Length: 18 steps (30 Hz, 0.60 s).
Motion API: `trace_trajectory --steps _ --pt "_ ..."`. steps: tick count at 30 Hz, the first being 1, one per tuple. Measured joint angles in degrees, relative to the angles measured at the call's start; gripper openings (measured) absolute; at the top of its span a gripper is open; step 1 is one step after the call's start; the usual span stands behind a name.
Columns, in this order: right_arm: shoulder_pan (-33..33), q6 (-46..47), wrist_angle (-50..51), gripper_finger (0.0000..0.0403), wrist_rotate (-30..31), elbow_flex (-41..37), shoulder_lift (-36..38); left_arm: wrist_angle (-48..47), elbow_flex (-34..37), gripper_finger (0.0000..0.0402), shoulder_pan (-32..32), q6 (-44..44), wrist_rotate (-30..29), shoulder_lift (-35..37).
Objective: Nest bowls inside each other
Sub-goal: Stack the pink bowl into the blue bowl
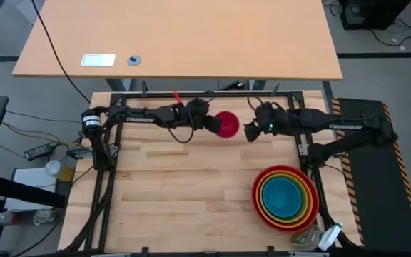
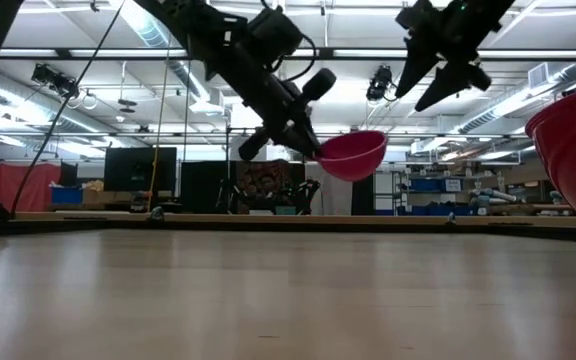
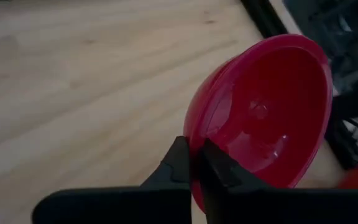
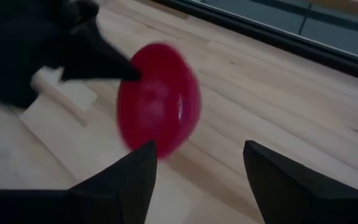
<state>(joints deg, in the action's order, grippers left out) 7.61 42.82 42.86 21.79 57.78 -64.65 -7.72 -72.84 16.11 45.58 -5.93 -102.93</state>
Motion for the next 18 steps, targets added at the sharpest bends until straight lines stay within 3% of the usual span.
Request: trace_trajectory --steps 6,12,18 --pt "5.45 -3.97 0.99 0.024 -7.48 1.72 1.34 1.11 -1.68 0.0008 -4.03 0.2 2.28 0.01" --pt "8.49 -3.73 8.07 0.024 -2.66 8.98 5.57 -2.13 -10.06 0.0008 -8.97 -3.59 5.49 -1.1" --pt "13.08 -7.15 11.41 0.0239 -0.56 15.66 7.11 -6.8 -25.6 0.0008 -13.0 -7.37 8.89 -9.67"
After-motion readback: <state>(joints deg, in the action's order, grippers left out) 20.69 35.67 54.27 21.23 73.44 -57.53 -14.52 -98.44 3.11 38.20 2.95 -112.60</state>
